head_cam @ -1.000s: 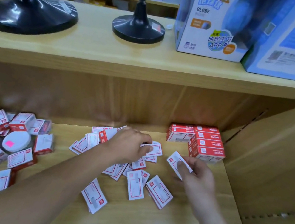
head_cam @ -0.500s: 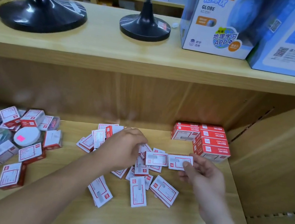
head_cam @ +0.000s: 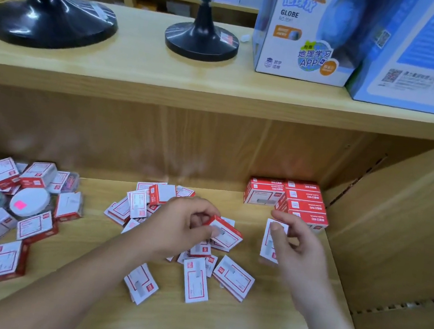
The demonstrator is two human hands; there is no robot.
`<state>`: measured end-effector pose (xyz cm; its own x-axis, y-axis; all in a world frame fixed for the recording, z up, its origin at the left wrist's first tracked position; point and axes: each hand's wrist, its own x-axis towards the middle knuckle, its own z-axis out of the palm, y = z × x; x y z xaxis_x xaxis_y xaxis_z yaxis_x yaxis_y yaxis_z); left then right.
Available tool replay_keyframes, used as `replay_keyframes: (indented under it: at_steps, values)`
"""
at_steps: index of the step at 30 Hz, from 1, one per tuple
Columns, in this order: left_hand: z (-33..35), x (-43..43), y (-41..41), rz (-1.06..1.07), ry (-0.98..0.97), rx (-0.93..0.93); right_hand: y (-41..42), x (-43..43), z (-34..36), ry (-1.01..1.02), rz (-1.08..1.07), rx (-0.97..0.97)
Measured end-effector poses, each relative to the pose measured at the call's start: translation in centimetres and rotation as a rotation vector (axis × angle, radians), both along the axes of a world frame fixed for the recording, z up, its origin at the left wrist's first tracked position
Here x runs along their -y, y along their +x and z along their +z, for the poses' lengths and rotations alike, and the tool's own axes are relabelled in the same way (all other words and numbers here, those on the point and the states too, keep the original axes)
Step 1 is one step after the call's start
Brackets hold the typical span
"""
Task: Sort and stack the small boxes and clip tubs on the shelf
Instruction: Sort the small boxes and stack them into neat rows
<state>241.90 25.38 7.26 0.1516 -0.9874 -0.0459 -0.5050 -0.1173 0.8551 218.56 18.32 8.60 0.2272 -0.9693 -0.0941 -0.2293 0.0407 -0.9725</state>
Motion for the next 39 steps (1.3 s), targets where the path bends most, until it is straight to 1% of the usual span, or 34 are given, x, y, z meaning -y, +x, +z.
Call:
replay_keyframes:
  at_steps: [2,6,8,11,14,16,20,24,26,30,33,35,39]
  values:
    - [0.6,-0.3,0.0,-0.017,-0.008,-0.068,1.0,0.5,0.9,0.014,0.058,0.017]
    - [1.1,-0.5,-0.3,-0.009,-0.034,-0.141,2.8,1.5,2.0,-0.010,0.141,-0.056]
    - [1.3,-0.7,-0.4,0.019,-0.067,-0.171,3.4,1.4,2.3,-0.090,0.233,-0.137]
    - [1.5,-0.9,-0.5,0.081,-0.114,-0.240,4.0,0.9,2.7,-0.132,0.399,-0.138]
    - [1.4,-1.3,-0.5,0.099,-0.127,-0.254,4.1,0.9,2.6,-0.104,0.549,-0.160]
    - [1.1,-1.3,-0.4,0.126,-0.145,-0.241,4.1,1.0,2.4,-0.071,0.602,-0.190]
    - [0.9,-1.2,-0.3,0.121,-0.166,-0.142,4.0,1.2,1.9,-0.150,0.588,-0.346]
    - [1.9,-1.4,-0.7,0.055,-0.168,-0.018,3.4,1.2,2.8,-0.170,0.676,-0.389]
    - [2.0,-1.4,-0.5,0.028,-0.159,-0.049,3.2,1.2,3.4,-0.169,0.697,-0.358]
    - [1.5,-1.3,-0.2,0.049,-0.146,-0.205,3.0,1.2,3.2,-0.102,0.605,-0.205]
    - [1.1,-1.4,0.0,0.078,-0.089,-0.230,3.1,1.0,2.5,-0.084,0.545,-0.174]
    - [0.6,-1.5,0.1,0.095,-0.055,-0.282,3.3,0.9,2.1,-0.091,0.523,-0.175]
    - [0.5,-1.6,-0.2,0.137,-0.054,-0.366,3.7,0.8,1.5,-0.035,0.477,-0.144]
